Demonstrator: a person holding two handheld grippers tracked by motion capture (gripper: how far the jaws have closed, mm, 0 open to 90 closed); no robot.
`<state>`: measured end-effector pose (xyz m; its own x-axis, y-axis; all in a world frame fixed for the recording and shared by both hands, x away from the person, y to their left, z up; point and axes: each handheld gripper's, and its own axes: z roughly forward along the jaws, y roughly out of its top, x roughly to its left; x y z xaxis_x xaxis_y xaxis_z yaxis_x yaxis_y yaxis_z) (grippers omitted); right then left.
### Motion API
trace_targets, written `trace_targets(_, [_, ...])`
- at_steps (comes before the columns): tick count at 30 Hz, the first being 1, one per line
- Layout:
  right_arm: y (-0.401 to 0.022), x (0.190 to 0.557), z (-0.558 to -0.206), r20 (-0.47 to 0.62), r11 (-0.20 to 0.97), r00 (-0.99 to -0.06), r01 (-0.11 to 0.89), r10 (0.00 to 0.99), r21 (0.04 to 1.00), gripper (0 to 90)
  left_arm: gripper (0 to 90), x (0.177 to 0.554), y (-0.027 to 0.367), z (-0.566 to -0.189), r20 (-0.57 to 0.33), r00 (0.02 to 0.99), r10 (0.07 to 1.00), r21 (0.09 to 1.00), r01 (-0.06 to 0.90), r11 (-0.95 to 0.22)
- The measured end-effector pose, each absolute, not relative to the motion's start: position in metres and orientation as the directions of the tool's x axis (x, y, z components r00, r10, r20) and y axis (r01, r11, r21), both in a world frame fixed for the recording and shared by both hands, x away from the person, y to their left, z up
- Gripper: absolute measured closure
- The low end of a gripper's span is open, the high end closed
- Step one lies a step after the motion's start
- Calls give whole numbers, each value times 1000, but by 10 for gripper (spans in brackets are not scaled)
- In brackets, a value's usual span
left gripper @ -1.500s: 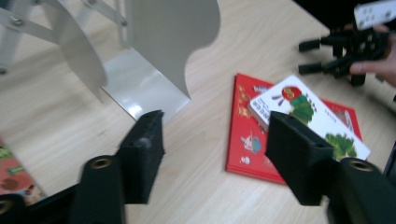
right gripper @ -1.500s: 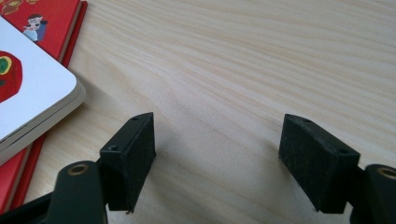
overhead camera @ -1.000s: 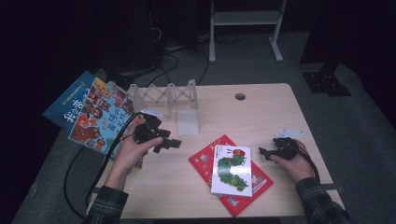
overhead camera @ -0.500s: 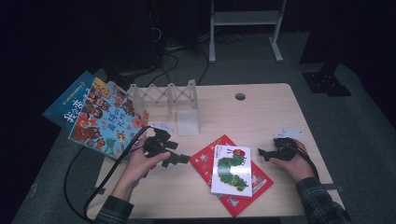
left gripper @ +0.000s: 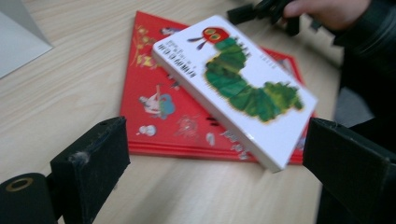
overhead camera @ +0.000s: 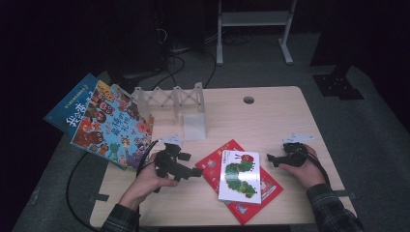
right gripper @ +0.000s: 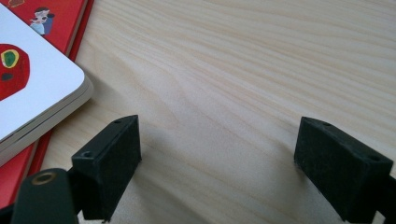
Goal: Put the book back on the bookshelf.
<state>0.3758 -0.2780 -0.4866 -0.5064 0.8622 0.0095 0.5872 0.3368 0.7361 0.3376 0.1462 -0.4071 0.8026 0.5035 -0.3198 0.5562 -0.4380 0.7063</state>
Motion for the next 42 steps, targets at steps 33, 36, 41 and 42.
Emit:
trace_targets(33, [-274, 364, -472, 71, 306, -527, 593, 847, 745, 427, 62, 333, 116, -449, -236, 833, 500, 688, 507, -520])
trace_targets(36, [-267, 358, -467, 85, 311, -555, 580, 828, 753, 428, 61, 334, 116, -452, -257, 823, 506, 665, 531, -526])
trace_targets(41, [-254, 347, -464, 106, 328, -598, 569, 794, 754, 426, 62, 330, 114, -453, -238, 826, 511, 660, 523, -538])
trace_targets(42, [-251, 345, -463, 111, 332, -606, 569, 788, 753, 426, 62, 330, 114, -453, -242, 825, 511, 655, 527, -541])
